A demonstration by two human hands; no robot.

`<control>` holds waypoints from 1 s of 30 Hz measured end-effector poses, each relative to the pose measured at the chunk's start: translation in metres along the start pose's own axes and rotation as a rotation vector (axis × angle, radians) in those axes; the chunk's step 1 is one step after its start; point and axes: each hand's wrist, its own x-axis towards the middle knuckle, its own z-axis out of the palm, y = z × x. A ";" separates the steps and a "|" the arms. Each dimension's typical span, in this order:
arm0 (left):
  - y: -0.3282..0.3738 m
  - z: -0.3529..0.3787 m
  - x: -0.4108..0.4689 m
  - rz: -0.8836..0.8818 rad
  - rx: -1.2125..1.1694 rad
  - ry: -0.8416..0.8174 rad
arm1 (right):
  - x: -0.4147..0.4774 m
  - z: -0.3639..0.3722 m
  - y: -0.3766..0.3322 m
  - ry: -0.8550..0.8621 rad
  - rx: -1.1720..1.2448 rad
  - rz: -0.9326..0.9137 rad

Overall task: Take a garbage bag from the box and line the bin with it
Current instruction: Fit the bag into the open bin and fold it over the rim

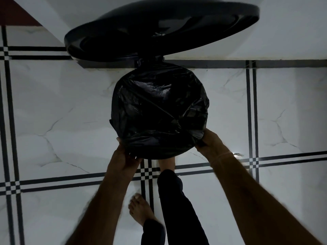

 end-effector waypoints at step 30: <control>-0.013 -0.003 -0.020 -0.089 -0.239 -0.078 | 0.032 0.126 0.047 -0.276 -1.500 -0.386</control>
